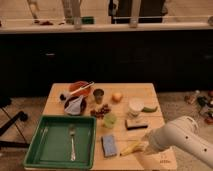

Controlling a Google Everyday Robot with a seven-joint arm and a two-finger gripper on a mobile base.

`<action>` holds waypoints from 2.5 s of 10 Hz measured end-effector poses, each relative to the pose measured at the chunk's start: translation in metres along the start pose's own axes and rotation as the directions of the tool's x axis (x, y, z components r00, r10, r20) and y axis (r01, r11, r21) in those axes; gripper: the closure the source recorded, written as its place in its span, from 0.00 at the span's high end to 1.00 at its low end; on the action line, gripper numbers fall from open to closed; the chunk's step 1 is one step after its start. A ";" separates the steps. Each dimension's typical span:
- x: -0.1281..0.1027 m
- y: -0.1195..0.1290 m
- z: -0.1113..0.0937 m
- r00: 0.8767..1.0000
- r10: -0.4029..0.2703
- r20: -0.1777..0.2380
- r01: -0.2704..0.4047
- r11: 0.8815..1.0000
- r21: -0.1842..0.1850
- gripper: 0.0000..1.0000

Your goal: Place banana in metal cup

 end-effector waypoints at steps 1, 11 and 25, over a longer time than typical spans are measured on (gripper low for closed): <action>-0.002 0.001 0.000 1.000 -0.011 0.014 0.011 1.000 -0.003 0.80; -0.035 0.003 0.035 0.993 -0.108 0.048 0.112 0.990 -0.091 0.80; -0.008 -0.004 0.063 1.000 -0.028 0.010 0.030 0.986 -0.164 0.80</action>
